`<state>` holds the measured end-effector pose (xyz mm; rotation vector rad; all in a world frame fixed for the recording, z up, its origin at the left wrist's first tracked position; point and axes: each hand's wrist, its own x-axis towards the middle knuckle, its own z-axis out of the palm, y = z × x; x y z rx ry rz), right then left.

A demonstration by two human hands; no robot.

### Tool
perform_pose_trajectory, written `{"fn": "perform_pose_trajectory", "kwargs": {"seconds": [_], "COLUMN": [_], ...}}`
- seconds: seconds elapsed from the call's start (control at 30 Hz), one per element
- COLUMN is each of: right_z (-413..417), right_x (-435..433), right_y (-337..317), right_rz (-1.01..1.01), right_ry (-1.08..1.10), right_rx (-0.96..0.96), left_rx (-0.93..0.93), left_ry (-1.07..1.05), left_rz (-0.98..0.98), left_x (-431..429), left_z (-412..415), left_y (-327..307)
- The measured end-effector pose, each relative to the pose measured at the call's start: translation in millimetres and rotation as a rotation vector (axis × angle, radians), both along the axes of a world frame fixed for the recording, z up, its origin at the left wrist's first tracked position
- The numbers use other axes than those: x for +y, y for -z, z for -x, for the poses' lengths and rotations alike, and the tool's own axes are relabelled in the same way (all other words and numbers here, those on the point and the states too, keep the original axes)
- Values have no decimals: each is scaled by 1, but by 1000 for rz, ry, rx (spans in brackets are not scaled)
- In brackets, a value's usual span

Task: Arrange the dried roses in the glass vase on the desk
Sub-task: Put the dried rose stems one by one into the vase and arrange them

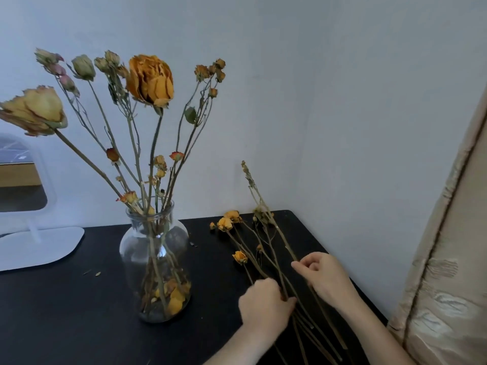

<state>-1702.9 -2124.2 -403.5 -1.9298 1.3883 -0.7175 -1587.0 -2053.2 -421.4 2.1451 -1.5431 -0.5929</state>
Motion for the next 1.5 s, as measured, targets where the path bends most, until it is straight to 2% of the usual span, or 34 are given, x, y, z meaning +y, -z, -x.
{"fn": "perform_pose_trajectory", "kwargs": {"seconds": [0.13, 0.23, 0.47, 0.57, 0.7, 0.87, 1.0, 1.2, 1.5], "right_z": [4, 6, 2, 2, 0, -13, -24, -35, -61], "right_x": [-1, 0, 6, 10, 13, 24, 33, 38, 56], "right_y": [-3, -6, -13, -21, -31, -39, -49, -65, -83], "right_rz": [26, 74, 192, 256, 272, 283, 320, 337, 325], "right_ry": [15, 31, 90, 120, 113, 62, 37, -5, -108], "right_rx": [-28, -76, -240, -319, -347, -407, -489, -540, -541], "left_rx": [172, 217, 234, 181, 21, -120, -193, -198, -133], "left_ry": [-11, -32, -23, 29, 68, 98, 38, 77, -36], "left_rz": [-41, -23, 217, 329, 444, 428, 411, 519, 887], "left_x": [-6, -2, 16, 35, 69, 109, 131, 166, 211], "left_z": [2, 1, -12, -22, -37, -59, -76, -102, -119], "left_y": [-4, -9, -29, -39, -50, -53, -52, -46, -73]}}
